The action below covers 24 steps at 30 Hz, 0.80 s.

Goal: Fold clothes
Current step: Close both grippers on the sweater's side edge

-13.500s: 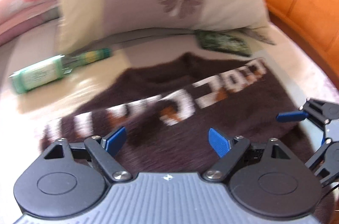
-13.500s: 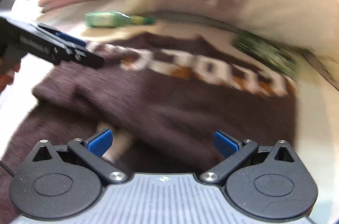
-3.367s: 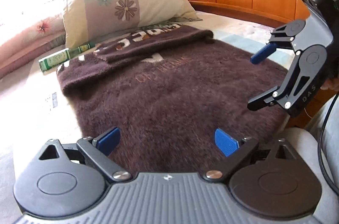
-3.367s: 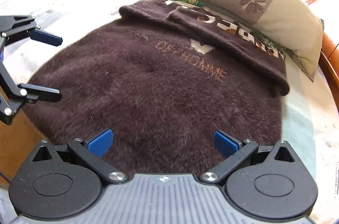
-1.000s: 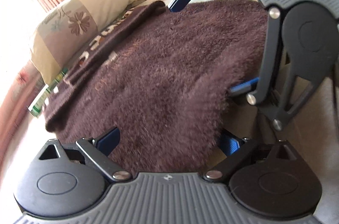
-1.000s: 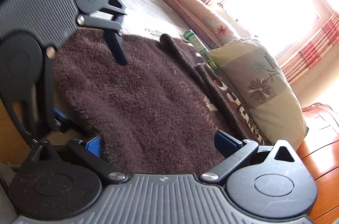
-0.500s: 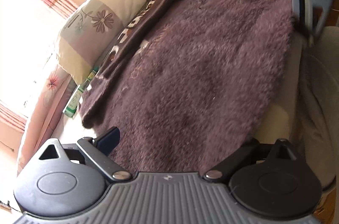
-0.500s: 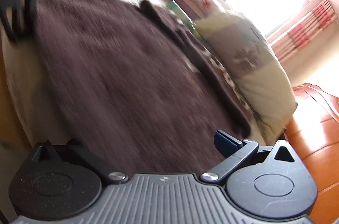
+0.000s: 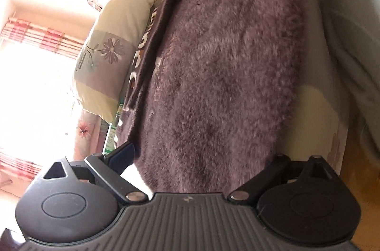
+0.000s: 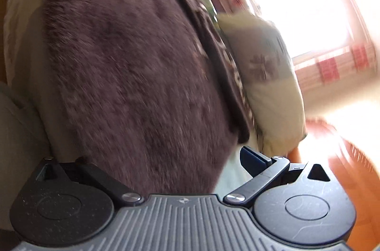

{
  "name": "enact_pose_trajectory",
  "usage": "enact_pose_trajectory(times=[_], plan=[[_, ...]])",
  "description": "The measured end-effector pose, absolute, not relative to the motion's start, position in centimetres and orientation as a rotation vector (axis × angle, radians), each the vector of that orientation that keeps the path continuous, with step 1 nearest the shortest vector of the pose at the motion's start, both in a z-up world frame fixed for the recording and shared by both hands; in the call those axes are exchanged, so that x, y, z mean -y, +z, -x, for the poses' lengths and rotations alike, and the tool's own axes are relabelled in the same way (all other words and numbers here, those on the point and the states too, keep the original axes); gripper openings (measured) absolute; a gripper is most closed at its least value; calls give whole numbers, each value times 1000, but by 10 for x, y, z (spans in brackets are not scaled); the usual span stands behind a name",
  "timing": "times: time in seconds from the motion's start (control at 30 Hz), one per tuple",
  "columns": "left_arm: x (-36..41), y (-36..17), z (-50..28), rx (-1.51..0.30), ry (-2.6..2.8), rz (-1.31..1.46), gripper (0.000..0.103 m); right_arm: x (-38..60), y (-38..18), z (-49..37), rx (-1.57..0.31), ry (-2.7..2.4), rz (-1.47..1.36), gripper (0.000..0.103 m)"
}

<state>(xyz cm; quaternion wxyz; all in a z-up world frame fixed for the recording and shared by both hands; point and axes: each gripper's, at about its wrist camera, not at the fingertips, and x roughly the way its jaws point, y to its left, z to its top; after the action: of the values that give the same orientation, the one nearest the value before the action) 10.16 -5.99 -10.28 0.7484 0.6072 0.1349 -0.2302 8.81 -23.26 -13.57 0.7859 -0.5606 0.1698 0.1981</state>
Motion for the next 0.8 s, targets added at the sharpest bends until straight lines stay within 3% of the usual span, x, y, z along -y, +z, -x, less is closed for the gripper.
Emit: enact_pose_trajectory(times=[0.17,0.23,0.3,0.33,0.4,0.43,0.6,0.67,0.8], plan=[[61,-109,-99,-273,-491,-1396,92,237,-140,-84,-325,455,1301,103],[66,-114,-95,-268,-514,-1434,77,241,-135,-88,-357,461,1268,103],[71,-117,-94,-297,-549,-1435,43,243,-131,-91,-399,474,1226,97],[72,-118,-93,-314,-563,-1429,36,243,-132,-89,-406,482,1223,91],[73,-122,-92,-342,-579,-1418,14,242,-134,-83,-412,500,1231,80],[74,-123,-92,-351,-582,-1403,8,241,-136,-79,-412,510,1241,70],[75,-124,-94,-370,-576,-1355,5,237,-143,-70,-449,570,1261,36],[76,-124,-95,-373,-573,-1344,5,234,-142,-71,-493,600,1239,14],[73,-122,-97,-379,-576,-1312,5,234,-141,-72,-488,591,1232,12]])
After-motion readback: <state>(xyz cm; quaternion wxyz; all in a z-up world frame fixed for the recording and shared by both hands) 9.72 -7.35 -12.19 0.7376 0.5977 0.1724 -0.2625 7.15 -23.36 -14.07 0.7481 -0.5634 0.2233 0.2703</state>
